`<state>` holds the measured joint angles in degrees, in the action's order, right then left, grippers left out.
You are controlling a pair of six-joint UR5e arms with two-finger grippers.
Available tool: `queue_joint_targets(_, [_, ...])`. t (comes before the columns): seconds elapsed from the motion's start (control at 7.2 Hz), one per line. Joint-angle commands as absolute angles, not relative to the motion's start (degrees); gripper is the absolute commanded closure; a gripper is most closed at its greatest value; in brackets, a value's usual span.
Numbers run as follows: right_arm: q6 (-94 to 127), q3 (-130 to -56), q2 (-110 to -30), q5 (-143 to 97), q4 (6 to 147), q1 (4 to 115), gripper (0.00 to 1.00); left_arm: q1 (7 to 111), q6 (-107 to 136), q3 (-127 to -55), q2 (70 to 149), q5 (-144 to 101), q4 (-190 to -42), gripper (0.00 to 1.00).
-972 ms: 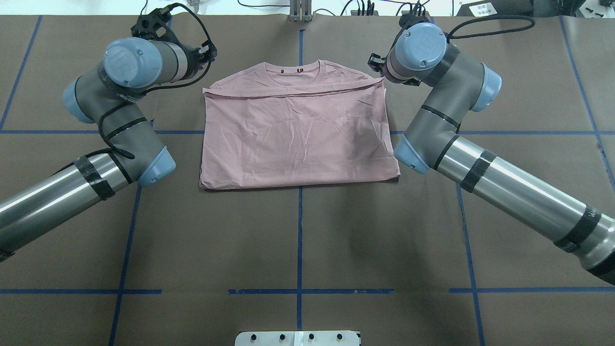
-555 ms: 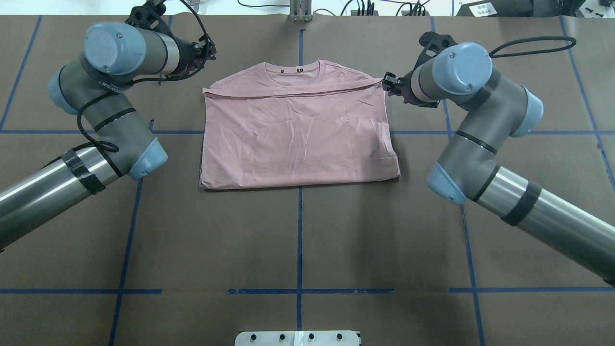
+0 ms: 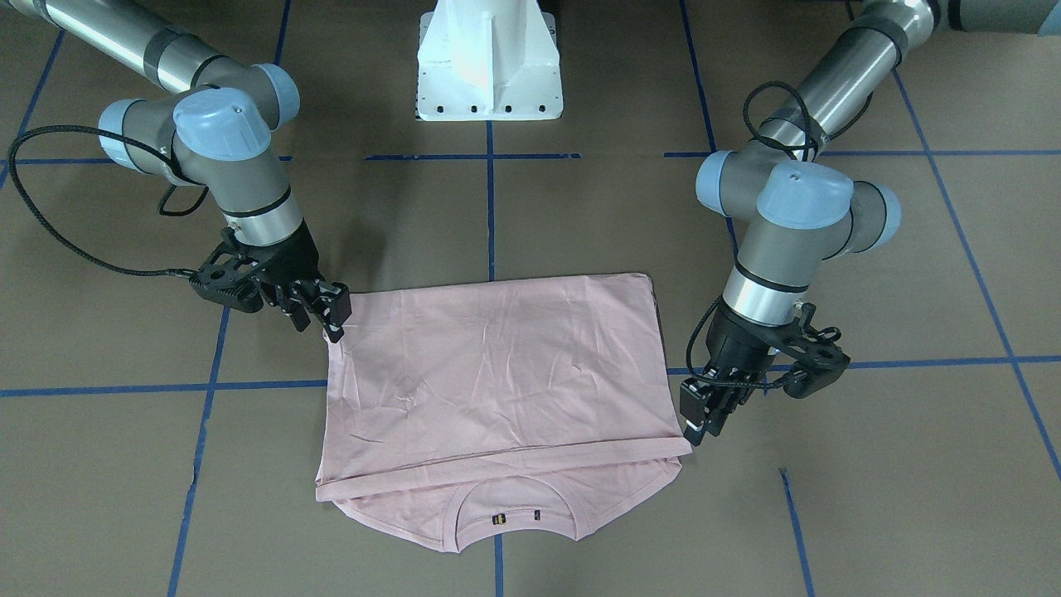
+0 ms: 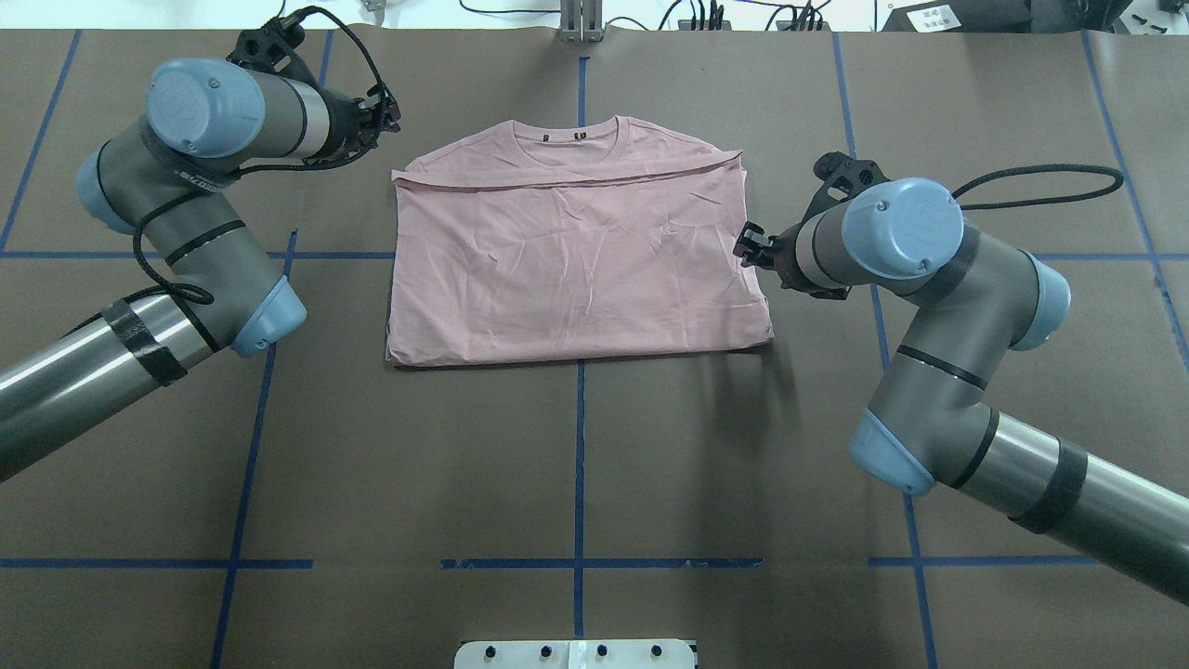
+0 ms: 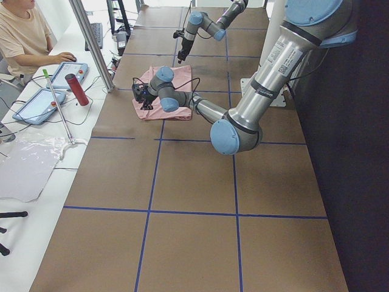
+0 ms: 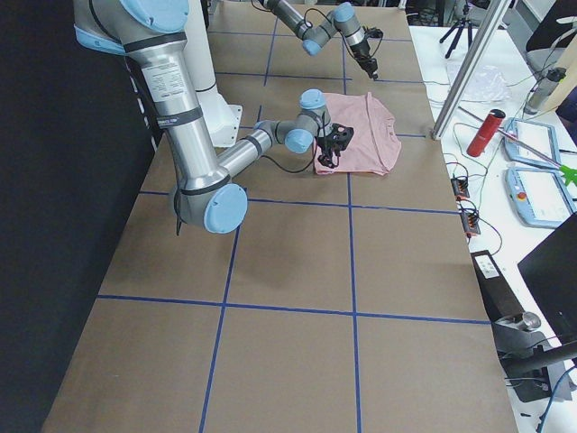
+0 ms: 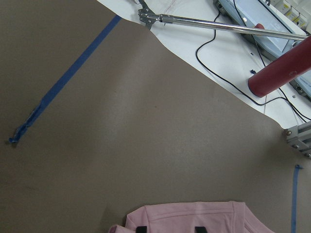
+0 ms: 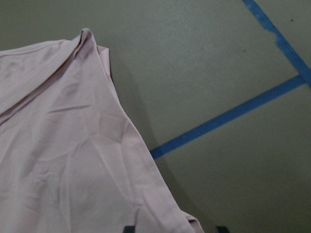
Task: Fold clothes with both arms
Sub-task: 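Move the right gripper to the folded shirt's corner nearest it and grasp it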
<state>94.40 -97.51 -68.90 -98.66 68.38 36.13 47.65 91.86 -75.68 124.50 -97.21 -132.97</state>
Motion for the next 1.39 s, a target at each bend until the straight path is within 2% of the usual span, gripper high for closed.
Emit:
queue_joint_targets(0.0, [95.8, -98.9, -71.6, -97.6, 68.6, 33.5, 0.35, 47.6, 91.5, -75.6, 123.1, -97.2, -134.5, 0.56])
queue_joint_targets(0.42, [97.3, -98.4, -71.4, -97.1, 68.6, 31.4, 0.37, 48.0, 92.1, -79.7, 119.5, -97.1, -134.8, 0.56])
queue_joint_targets(0.56, [97.3, -98.4, -71.1, -96.3, 68.6, 31.3, 0.42, 48.2, 92.1, -79.7, 119.4, -96.9, -134.8, 0.56])
queue_joint_targets(0.83, [97.4, -98.4, -71.5, -96.1, 68.6, 31.3, 0.77, 48.0, 93.2, -80.3, 119.5, -96.9, -134.8, 0.56])
queue_joint_targets(0.97, [97.5, -98.5, -71.5, -96.1, 68.6, 31.1, 1.00, 48.1, 93.3, -80.8, 119.4, -96.9, -134.7, 0.56])
queue_joint_targets(1.25, [97.5, -99.0, -71.5, -96.1, 68.6, 30.9, 1.00, 48.3, 93.4, -81.5, 119.3, -96.8, -134.6, 0.56])
